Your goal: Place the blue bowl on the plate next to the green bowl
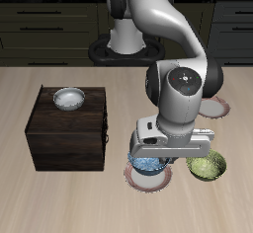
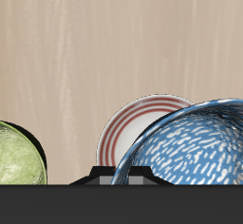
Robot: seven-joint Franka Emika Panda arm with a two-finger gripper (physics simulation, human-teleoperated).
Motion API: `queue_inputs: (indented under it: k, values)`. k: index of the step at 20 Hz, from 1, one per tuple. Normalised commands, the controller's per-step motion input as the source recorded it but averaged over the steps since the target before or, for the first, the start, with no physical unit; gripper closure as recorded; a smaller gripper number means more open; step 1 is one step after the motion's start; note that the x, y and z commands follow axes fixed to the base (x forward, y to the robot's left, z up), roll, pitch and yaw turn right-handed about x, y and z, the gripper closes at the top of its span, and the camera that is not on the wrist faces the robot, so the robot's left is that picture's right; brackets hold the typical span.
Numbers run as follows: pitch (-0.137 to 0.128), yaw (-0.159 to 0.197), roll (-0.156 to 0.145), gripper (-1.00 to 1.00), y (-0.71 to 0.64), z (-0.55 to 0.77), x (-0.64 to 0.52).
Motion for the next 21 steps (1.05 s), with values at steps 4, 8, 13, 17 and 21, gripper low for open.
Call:
queue_inputs:
  k: [4,8,13,17,21]
  values:
    - [0.046,-0.014,-0.006,1.00,-0.02,-0.17,-0.03]
    - [0.067,0.002,-0.039,-1.00,0.00,-0.11,-0.12]
    - [-0.011,-0.002,0.030,-1.00,0.05,0.11,-0.14]
    - [-0.019,0.022,0.012,-1.00,0.07,0.06,-0.12]
    - [-0.045,-0.024,0.031,-1.00,0.04,0.25,-0.18]
